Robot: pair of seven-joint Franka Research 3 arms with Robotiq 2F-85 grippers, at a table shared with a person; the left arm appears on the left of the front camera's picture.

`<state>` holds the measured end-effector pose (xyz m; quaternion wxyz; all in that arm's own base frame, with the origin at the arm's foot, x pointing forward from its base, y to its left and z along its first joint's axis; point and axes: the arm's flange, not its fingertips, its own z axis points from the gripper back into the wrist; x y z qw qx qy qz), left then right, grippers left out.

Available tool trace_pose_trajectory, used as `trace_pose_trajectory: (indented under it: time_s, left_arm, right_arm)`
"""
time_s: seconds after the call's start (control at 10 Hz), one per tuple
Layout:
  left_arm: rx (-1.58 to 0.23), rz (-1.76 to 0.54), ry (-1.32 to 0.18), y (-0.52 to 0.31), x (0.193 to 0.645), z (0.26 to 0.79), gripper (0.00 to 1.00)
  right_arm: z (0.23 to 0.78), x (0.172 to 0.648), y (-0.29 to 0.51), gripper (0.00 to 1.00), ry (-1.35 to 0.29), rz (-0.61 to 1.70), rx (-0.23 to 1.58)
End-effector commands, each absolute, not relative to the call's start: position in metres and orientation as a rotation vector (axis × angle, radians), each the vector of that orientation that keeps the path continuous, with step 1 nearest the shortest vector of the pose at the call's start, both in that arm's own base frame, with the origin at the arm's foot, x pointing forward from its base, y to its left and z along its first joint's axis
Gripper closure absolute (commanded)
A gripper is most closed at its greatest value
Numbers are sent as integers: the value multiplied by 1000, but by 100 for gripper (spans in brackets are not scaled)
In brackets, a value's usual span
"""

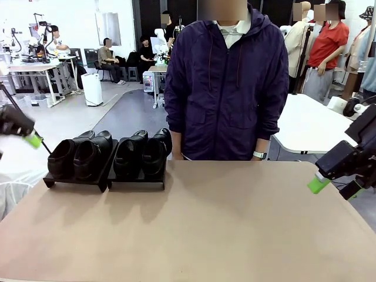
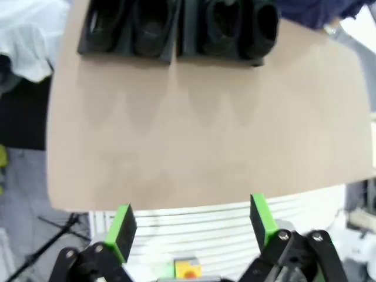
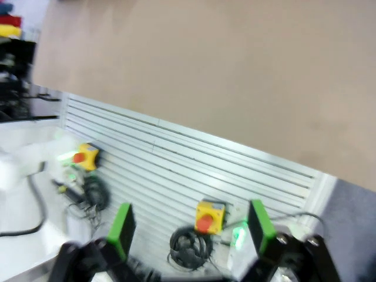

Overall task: Organize the shoes by placing them on the stand.
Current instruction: Place the Shoe from the middle of the table onto the Shoes Stand.

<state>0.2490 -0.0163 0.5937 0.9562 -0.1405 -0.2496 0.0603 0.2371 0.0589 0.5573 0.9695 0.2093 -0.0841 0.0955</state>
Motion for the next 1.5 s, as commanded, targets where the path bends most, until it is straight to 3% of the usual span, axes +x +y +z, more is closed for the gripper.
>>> trace_pose_trajectory:
  time_s: [0.0, 0.1, 0.2, 1.4]
  left_arm:
    - [-319, 200, -560, -7, 225, 564, 0]
    - [-348, 191, -531, 7, 245, 556, 0]
    - [-300, 178, -541, -11, 233, 592, 0]
    - [-300, 178, -541, -11, 233, 592, 0]
  right_arm:
    - [559, 237, 58, 0, -172, 200, 451]
    - [559, 237, 58, 0, -172, 200, 451]
    - [559, 237, 58, 0, -172, 200, 451]
    - [559, 237, 58, 0, -172, 200, 451]
